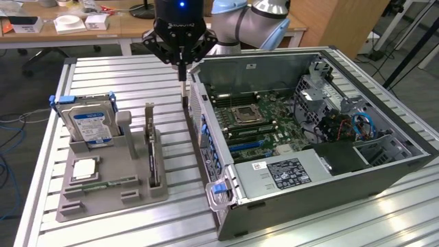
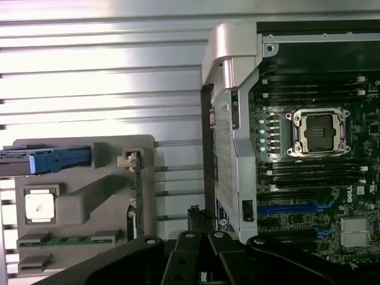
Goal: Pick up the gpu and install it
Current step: 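Reach for the gpu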
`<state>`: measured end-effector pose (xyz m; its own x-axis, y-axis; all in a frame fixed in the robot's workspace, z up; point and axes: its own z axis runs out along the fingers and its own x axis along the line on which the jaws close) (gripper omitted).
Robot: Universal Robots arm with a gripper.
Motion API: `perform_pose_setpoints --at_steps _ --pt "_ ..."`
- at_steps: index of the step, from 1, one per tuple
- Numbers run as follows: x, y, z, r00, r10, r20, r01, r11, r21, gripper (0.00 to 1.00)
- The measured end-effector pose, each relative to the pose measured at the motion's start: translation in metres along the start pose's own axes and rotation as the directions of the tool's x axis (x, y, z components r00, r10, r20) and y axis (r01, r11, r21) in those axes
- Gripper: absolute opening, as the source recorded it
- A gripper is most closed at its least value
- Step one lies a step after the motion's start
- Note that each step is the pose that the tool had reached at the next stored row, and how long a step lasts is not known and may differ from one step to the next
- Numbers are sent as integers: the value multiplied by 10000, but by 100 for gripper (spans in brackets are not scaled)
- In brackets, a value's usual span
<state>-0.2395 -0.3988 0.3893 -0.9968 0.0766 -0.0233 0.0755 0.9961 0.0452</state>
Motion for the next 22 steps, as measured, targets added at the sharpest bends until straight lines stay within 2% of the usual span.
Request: perform_pose_setpoints --at_steps 14,18,22 --pt "230 -18 0 10000 -1 0 1 10000 0 11" --pt "239 -20 0 10000 -3 0 3 10000 0 11" --pt "241 -60 -2 10000 -1 0 1 10000 0 11"
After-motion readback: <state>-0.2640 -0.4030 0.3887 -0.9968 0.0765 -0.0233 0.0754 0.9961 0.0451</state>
